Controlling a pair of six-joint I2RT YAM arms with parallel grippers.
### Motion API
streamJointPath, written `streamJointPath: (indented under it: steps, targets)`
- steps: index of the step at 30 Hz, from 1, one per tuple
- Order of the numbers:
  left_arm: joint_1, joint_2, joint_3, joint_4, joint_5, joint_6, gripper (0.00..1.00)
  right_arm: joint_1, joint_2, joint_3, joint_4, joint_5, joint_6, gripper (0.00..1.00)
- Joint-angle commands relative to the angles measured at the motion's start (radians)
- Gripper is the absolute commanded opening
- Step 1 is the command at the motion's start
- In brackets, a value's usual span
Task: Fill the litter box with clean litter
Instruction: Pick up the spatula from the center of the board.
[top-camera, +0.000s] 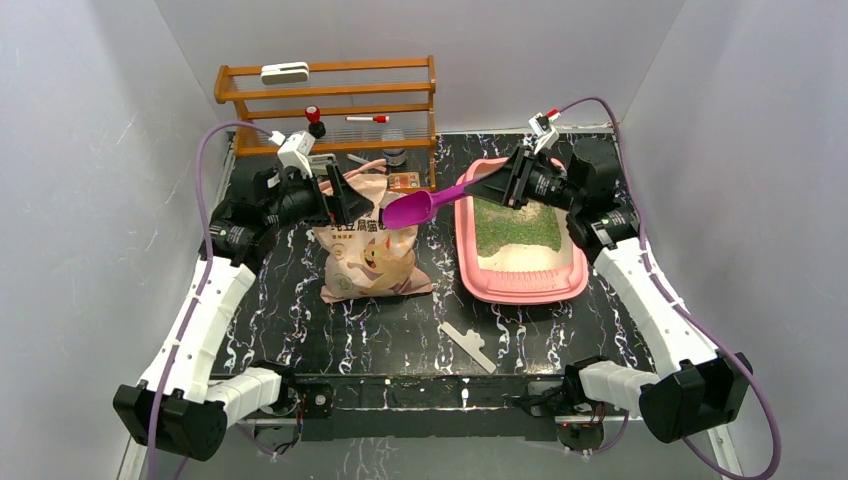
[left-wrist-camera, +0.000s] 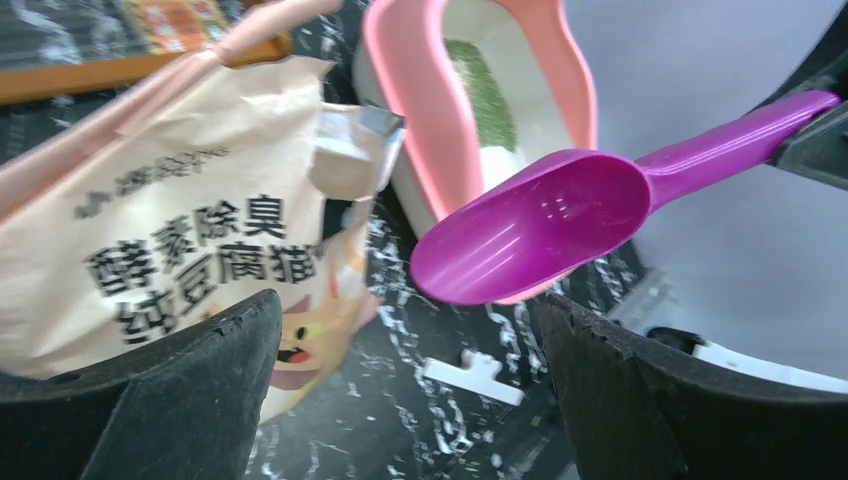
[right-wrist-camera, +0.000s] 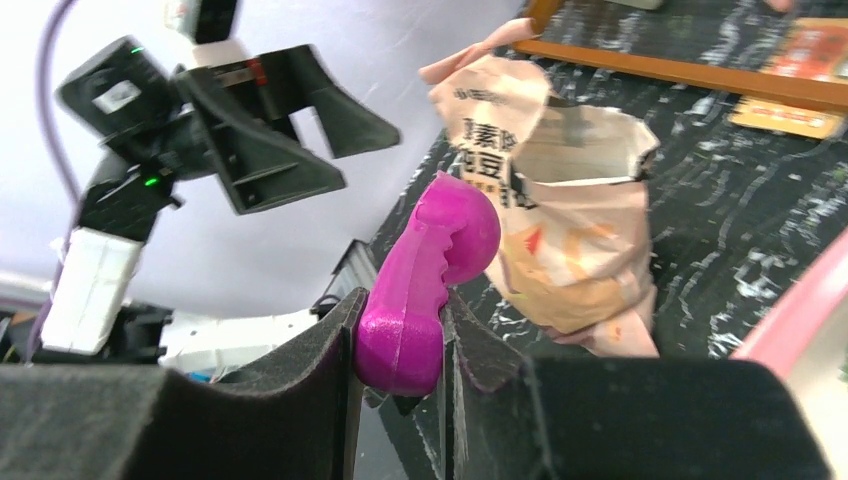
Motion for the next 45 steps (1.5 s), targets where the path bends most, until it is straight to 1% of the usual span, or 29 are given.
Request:
streamJointPath:
  steps: [1,3,7,12,13,14,16,19,20,21,23,24,27,31,32,33,34,35,36,38,39,41,43,45]
  targets:
    - [0.021,-0.020,-0.047,0.145,0.225,-0.162,0.98,-0.002,-0.055,-0.067,0.311,-0.153,0.123,0.01]
    - [0.027,-0.026,-0.069,0.172,0.229,-0.194,0.98,-0.002,-0.057,-0.081,0.364,-0.169,0.161,0.01]
    - [0.033,-0.042,-0.119,0.278,0.284,-0.260,0.96,-0.002,-0.056,-0.080,0.388,-0.173,0.179,0.01]
    - [0.033,-0.052,-0.163,0.351,0.323,-0.324,0.90,-0.002,-0.048,-0.110,0.525,-0.199,0.288,0.01]
    - [0.034,-0.056,-0.176,0.385,0.337,-0.350,0.88,-0.002,-0.047,-0.114,0.540,-0.202,0.298,0.01]
    - [0.034,-0.061,-0.191,0.429,0.349,-0.377,0.84,-0.002,-0.048,-0.120,0.553,-0.203,0.305,0.02]
    - [0.034,-0.069,-0.218,0.503,0.371,-0.426,0.70,-0.002,-0.049,-0.128,0.573,-0.200,0.313,0.02]
    - [0.034,-0.077,-0.236,0.568,0.385,-0.465,0.53,-0.002,-0.045,-0.130,0.579,-0.203,0.317,0.03]
    - [0.034,-0.077,-0.242,0.594,0.407,-0.478,0.50,-0.002,-0.045,-0.130,0.581,-0.204,0.319,0.03]
    - [0.033,-0.075,-0.243,0.619,0.443,-0.481,0.49,-0.002,-0.044,-0.131,0.581,-0.202,0.322,0.04]
    - [0.034,-0.059,-0.236,0.677,0.569,-0.467,0.48,-0.002,-0.041,-0.135,0.580,-0.194,0.333,0.04]
    - [0.034,-0.049,-0.223,0.681,0.610,-0.453,0.43,-0.002,-0.040,-0.138,0.588,-0.190,0.338,0.04]
    - [0.034,-0.035,-0.199,0.661,0.644,-0.434,0.22,-0.002,-0.035,-0.150,0.615,-0.187,0.358,0.04]
    - [0.034,-0.043,-0.195,0.661,0.628,-0.436,0.02,-0.002,-0.031,-0.154,0.629,-0.185,0.364,0.05]
    - [0.034,-0.044,-0.192,0.645,0.620,-0.426,0.00,-0.002,-0.031,-0.155,0.629,-0.186,0.363,0.06]
    - [0.034,-0.045,-0.189,0.625,0.612,-0.407,0.00,-0.002,-0.031,-0.153,0.629,-0.190,0.360,0.09]
    - [0.034,-0.049,-0.181,0.590,0.596,-0.381,0.00,-0.002,-0.031,-0.152,0.628,-0.200,0.352,0.14]
    - [0.034,-0.054,-0.166,0.544,0.572,-0.345,0.00,-0.002,-0.031,-0.145,0.620,-0.213,0.334,0.23]
    - [0.034,-0.058,-0.148,0.483,0.537,-0.298,0.00,-0.002,-0.032,-0.131,0.578,-0.224,0.305,0.36]
    - [0.034,-0.065,-0.113,0.400,0.520,-0.215,0.00,-0.002,-0.038,-0.098,0.465,-0.223,0.213,0.56]
    - [0.034,-0.068,-0.100,0.367,0.520,-0.178,0.00,-0.002,-0.041,-0.081,0.403,-0.217,0.163,0.64]
    - [0.034,-0.078,-0.086,0.346,0.531,-0.131,0.00,-0.002,-0.046,-0.049,0.317,-0.209,0.091,0.74]
    - [0.034,-0.083,-0.082,0.334,0.545,-0.095,0.00,-0.005,-0.048,-0.036,0.281,-0.207,0.071,0.80]
    - [0.034,-0.082,-0.070,0.288,0.544,-0.043,0.00,-0.014,-0.049,-0.030,0.270,-0.218,0.080,0.83]
